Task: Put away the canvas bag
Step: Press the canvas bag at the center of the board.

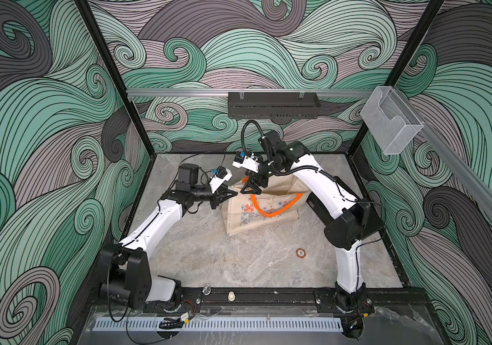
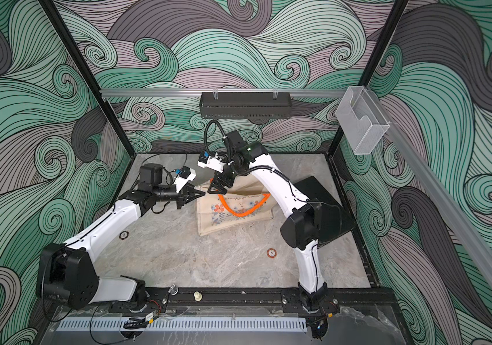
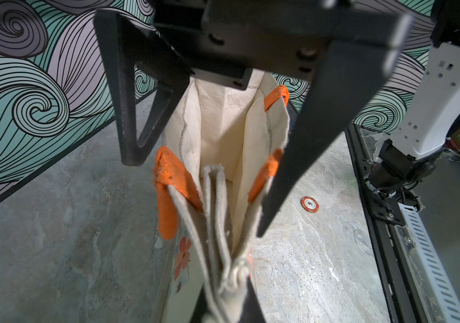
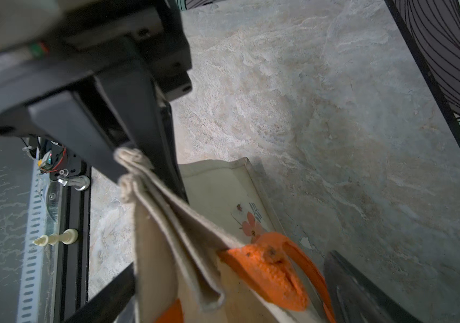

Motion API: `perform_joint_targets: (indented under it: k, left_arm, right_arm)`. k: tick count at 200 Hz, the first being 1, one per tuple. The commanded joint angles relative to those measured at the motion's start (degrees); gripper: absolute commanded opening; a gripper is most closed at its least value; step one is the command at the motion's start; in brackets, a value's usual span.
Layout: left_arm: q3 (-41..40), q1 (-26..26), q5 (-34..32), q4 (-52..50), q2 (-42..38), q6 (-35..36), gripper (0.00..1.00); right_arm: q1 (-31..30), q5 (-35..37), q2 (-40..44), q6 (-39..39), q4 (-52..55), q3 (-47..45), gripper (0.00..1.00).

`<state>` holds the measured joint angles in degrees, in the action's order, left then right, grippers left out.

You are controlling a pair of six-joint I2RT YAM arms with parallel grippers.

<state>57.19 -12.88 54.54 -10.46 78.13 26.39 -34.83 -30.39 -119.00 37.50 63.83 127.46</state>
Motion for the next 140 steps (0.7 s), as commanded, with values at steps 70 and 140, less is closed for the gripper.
perform_joint_targets:
  k: [70,140]
  left_arm:
    - [0.8,3.5,-2.6,1.8,-3.4,0.9,0.0]
    - [6.7,0.1,-15.3,-2.2,0.1,2.0,0.8]
  right_arm:
    - [1.8,9.3,-3.6,7.5,0.8,0.0,0.33]
    - [-1.5,9.5,0.4,4.3,-1.0,-3.2,0.0]
